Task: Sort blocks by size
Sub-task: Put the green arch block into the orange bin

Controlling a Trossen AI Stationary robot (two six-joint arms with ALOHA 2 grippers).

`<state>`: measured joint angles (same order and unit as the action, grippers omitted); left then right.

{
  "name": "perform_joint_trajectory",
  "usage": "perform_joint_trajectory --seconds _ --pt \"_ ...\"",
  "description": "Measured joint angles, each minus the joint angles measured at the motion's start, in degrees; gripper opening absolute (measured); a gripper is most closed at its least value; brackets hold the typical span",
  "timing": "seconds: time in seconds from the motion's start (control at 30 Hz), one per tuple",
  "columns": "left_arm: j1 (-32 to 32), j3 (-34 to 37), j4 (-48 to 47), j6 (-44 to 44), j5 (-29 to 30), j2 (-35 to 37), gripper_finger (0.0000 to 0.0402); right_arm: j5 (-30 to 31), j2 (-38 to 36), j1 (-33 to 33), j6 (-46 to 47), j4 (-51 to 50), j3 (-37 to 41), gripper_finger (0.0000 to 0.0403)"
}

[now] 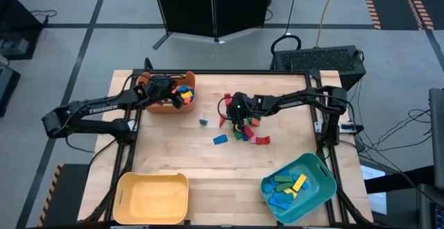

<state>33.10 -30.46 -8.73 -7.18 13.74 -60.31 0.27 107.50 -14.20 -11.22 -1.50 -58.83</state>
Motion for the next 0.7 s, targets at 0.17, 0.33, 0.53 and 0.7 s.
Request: perform_joint_trajectory --seconds 0.17,0.33,0.53,0.7 --pt "0.0 0.0 1.5 1.8 0.0 0.0 0.0251 0.0 0.0 -0.1 0.0 -0.2 0.0 0.0149" --pt "-0.5 0.0 2.6 3.2 0.0 0.0 0.0251 0.0 0.0 -0.1 0.0 -0.2 0.0 0.0114" --pt "-1.0 0.0 4.8 3.4 0.0 0.1 0.0251 -0.1 0.0 -0.1 -0.1 -0.2 0.0 0.0069" --pt "-0.9 0.0 5.4 3.4 0.0 0.1 0.0251 -0.1 0.0 -0.1 -0.1 -0.6 0.0 0.004"
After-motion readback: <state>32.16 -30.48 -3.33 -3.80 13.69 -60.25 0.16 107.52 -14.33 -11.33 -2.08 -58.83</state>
